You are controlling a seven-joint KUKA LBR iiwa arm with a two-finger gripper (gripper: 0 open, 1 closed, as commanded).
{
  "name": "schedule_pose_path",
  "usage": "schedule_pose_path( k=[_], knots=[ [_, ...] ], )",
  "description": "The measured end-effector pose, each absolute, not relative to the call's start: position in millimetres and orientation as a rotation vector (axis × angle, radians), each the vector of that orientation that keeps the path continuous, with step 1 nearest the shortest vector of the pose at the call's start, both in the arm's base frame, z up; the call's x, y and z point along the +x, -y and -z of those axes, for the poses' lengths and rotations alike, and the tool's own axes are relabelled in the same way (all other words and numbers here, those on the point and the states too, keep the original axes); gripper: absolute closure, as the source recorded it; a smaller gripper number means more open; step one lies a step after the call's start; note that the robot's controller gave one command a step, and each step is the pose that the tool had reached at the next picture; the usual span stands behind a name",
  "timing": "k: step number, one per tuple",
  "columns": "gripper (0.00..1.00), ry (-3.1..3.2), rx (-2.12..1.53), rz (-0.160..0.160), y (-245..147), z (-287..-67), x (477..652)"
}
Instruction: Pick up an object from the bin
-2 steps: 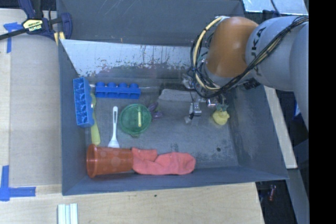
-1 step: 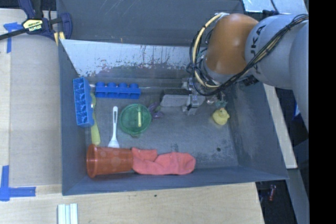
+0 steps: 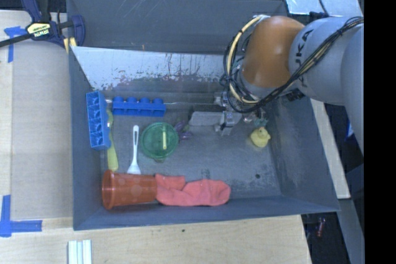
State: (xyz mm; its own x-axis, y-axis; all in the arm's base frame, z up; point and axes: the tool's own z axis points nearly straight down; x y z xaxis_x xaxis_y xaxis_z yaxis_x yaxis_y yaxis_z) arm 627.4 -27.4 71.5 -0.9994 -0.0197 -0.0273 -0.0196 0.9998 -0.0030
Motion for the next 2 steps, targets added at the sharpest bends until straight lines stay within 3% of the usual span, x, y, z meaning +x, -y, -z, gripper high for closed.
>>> schedule_pose_path(
  k=[1,2],
  knots=[
    [1.00,-3.113,-0.031,0.004,28,-77,626.8],
    [1.00,-3.122,-0.031,0.003,27,-100,624.6]
  ],
)
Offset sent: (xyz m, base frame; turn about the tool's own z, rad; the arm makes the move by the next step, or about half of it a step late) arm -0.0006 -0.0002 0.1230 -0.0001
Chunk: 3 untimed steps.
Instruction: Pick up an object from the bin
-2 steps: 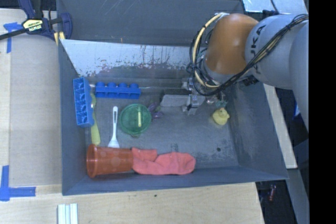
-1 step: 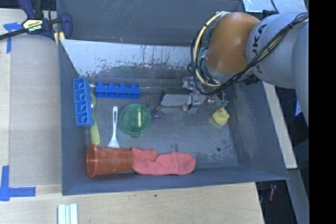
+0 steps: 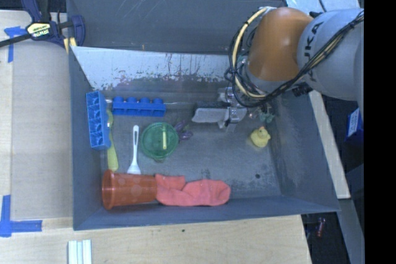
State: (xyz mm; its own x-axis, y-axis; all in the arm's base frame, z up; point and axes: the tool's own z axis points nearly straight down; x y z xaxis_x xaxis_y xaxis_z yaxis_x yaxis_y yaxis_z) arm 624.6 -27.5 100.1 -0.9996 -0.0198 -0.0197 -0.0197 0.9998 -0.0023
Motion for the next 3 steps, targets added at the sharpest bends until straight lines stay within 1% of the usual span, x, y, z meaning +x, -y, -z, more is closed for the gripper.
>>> schedule_pose_path(
  k=[2,3],
  knots=[
    [1.00,-3.112,-0.031,0.004,28,-184,627.2],
    [1.00,-3.109,-0.032,0.005,28,-216,627.9]
  ],
)
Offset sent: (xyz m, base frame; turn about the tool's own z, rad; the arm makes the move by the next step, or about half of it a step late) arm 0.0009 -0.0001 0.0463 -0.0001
